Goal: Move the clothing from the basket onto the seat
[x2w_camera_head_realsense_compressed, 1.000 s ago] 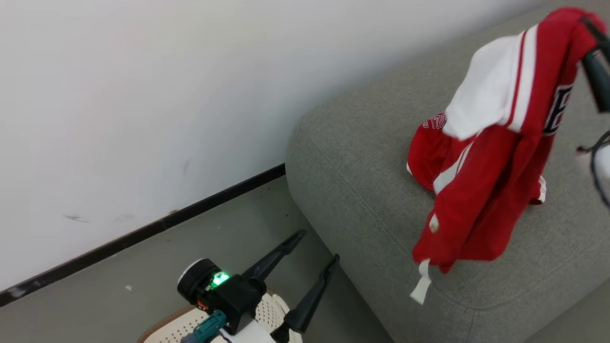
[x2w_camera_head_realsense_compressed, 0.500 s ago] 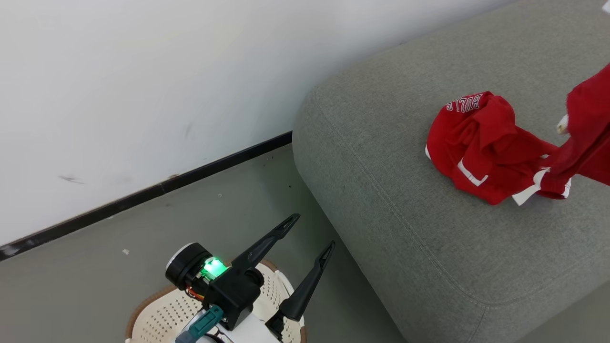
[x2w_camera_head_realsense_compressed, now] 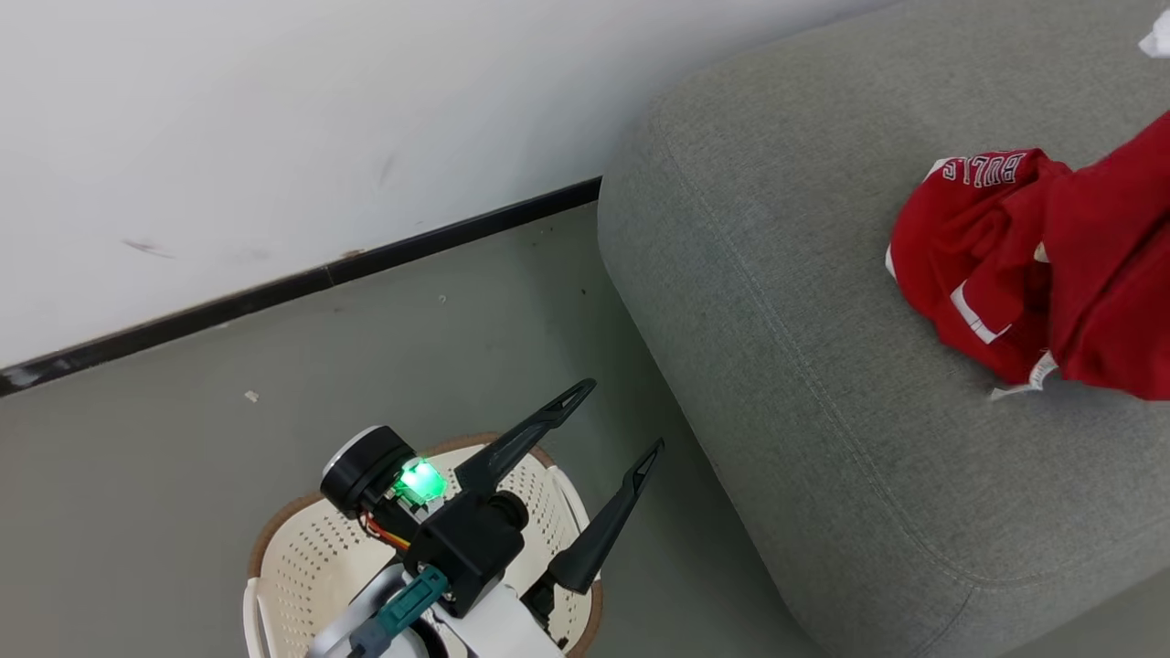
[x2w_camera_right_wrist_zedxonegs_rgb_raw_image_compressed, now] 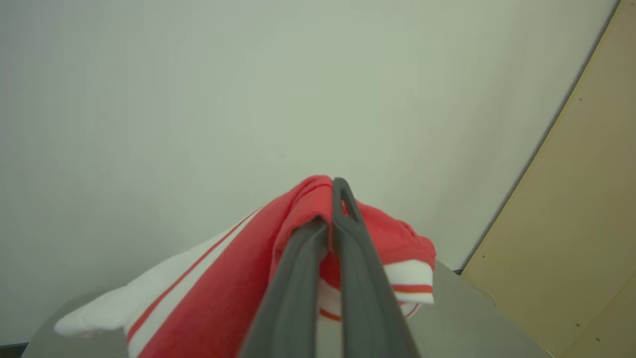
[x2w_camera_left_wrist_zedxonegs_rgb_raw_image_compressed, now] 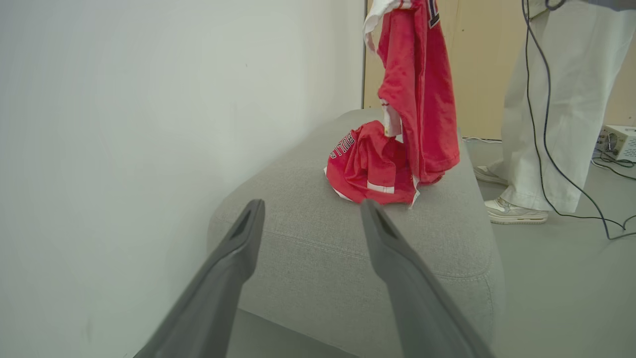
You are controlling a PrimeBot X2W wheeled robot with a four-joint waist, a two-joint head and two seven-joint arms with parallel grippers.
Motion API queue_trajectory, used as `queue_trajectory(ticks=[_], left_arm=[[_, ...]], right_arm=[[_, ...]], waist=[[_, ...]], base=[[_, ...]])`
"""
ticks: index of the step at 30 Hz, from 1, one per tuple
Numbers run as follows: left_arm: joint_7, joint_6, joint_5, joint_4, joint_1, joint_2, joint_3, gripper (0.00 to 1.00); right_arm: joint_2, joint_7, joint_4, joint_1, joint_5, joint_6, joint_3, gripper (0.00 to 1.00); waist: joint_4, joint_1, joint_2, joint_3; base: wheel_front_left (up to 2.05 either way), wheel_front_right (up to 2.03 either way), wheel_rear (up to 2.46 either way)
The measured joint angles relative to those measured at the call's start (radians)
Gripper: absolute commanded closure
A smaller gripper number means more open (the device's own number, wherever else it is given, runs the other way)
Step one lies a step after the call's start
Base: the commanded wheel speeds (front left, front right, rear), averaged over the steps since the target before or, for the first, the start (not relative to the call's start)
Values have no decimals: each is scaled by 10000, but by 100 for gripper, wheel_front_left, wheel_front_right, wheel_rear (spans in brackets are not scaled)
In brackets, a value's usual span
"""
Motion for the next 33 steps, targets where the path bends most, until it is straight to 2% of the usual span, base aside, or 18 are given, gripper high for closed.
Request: queue_trajectory(ticks=[5,16,28,29,31,32,33], left_arm=[[211,-12,73,-174,-223,0,-94,0],[366,-142,155,-357,-880,4,-84,0],[399,-226,232,-351,-1263,125,115,0],[397,-226,232,-330,-1263,144,165,0],[393,-238,232,-196,-1264,165,213,0],[391,-238,230,-167,-1263,174,228,0],[370,-238,230,-148,-1263,178,247,0]], right_arm=[[299,-401,616,402,-10,0,65,100],[1511,-976,1649,1773,4,0,-257,100],[2286,-1072,1896,2081,-15,0,-619,100],[2337,-1074,1918,2085,-21,0,-665,78],[2476,-1074,1894,2159,-92,0,-851,44],[2512,-1074,1837,2243,-119,0,-871,3],[2556,-1074,1810,2299,-128,0,-895,0]], waist=[[177,-1,0,434],[357,0,0,1313],[278,0,0,1974],[254,0,0,2007],[211,0,0,2032],[198,0,0,2030],[186,0,0,2024]], base=[[0,0,0],[0,0,0],[0,0,0],[0,0,0],[0,0,0],[0,0,0],[0,0,0]])
